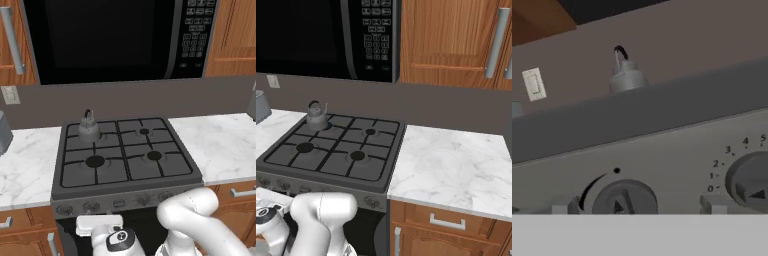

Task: The kettle is done boiling. Turn off the stove, then wait for 300 timesteps before moving the kettle to the dining table.

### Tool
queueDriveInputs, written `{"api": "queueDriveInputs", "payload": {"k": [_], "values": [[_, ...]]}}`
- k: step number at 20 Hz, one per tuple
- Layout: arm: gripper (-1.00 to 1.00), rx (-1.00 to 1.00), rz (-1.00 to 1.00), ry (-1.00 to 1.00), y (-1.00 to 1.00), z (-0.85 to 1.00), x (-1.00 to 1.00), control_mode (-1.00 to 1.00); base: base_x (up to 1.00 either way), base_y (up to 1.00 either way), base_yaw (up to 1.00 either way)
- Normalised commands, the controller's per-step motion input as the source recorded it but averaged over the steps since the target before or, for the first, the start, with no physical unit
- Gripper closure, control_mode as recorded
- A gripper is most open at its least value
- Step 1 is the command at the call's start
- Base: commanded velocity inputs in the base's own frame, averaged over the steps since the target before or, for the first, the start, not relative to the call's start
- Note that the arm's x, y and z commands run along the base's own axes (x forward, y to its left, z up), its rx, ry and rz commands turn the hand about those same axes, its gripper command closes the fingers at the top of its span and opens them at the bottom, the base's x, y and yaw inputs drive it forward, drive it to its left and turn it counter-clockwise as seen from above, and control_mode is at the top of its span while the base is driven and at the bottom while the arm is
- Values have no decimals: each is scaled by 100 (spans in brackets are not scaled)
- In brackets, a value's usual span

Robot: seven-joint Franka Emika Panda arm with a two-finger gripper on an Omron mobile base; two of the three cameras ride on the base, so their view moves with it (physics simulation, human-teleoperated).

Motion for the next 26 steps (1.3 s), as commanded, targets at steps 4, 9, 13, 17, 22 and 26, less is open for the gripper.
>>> {"api": "queueDriveInputs", "payload": {"k": [4, 9, 13, 17, 22, 26], "values": [[-100, 0, -3, -12, 11, 1, -53, -100, 0, 0, 0], [-100, 0, -2, -13, 11, 10, -51, -100, 0, 0, 0], [-100, 0, -5, -11, 16, 26, -44, -100, 0, 0, 0], [-100, 0, -7, -10, 5, 44, -37, -100, 0, 0, 0], [-100, 0, -8, -7, 0, 52, -26, -100, 0, 0, 0], [-100, 0, -8, -5, 0, 59, -15, -100, 0, 0, 0]]}}
